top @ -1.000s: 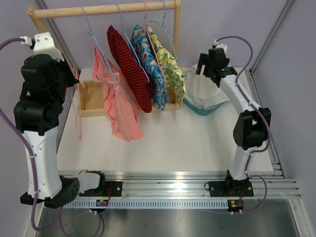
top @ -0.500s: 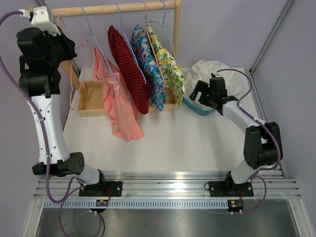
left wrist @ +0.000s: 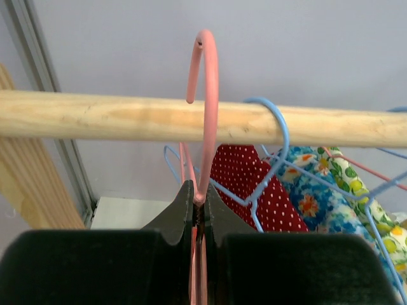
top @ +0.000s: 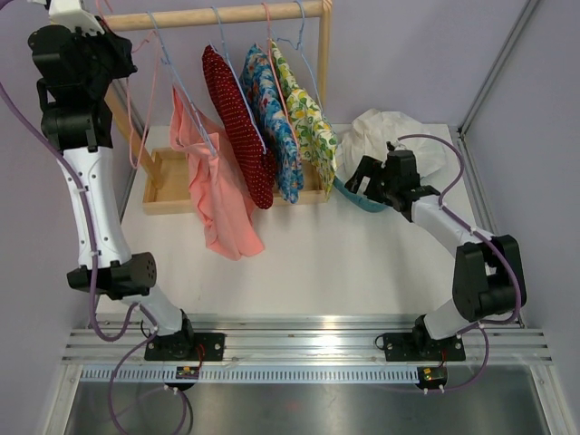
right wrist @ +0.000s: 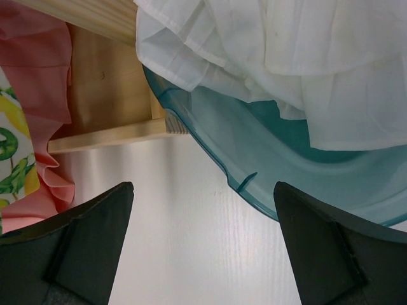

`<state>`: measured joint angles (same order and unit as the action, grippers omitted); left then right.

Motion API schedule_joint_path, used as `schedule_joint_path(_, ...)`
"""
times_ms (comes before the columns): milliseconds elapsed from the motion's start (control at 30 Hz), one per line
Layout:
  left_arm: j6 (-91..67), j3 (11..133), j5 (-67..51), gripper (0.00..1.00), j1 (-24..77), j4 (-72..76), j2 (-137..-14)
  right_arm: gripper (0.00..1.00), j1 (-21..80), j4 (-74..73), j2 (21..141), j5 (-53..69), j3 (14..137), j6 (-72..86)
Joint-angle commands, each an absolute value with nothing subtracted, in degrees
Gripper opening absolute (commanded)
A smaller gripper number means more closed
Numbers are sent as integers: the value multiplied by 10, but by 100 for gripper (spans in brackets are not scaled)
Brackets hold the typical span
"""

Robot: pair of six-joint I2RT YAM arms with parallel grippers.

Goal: Remove the skirt from the hanger

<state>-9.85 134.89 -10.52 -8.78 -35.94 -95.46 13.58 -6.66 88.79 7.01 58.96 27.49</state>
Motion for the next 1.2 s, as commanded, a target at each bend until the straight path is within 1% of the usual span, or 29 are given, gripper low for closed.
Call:
schedule_joint_path(0, -125, 1381, -117, 0, -104, -291, -988, 99, 144, -40, 851, 91, 578, 281)
schedule_joint_path(133, -129, 1397, -134, 0, -109, -263, -1019, 99, 156, -40, 846, 88, 569, 277)
schedule_joint_path(367, -135, 1409, -133, 0, -111, -265, -1060, 99, 167, -46, 831, 81, 557, 272)
schedule_joint_path(467, -141, 1386, -129, 0, -109, -272, -1045, 99, 168, -50, 828, 75, 560, 268)
schedule_joint_path(500, -142, 1342, -122, 1, -109, -269, -1033, 99, 170, -53, 829, 75, 561, 268)
schedule_joint_path(533, -143, 1314, -108, 3, -109, -252, -998, 99, 170, -56, 827, 73, 564, 266)
schedule_joint_path(567, -143, 1286, -98, 8, -109, -242, -979, 99, 171, -58, 827, 71, 567, 266)
schedule_joint_path(600, -144, 1223, -88, 22, -109, -230, -956, 99, 171, -63, 827, 69, 569, 266)
schedule_joint_path(667, -138, 1176, -66, 37, -109, -199, -904, 99, 172, -69, 823, 64, 572, 264)
schedule_joint_path(700, -135, 1156, -61, 49, -109, -198, -892, 100, 172, -75, 820, 62, 574, 262)
schedule_joint_path(833, -118, 1152, -40, 57, -109, -237, -856, 100, 172, -87, 810, 57, 578, 261)
schedule_joint_path(933, -120, 1111, -33, 63, -109, -225, -803, 99, 174, -97, 794, 52, 578, 262)
schedule_joint_path(1033, -127, 1092, -47, 64, -98, -216, -763, 99, 178, -109, 782, 45, 580, 262)
schedule_joint_path(1167, -127, 1125, -63, 64, -60, -255, -769, 99, 185, -125, 761, 33, 581, 259)
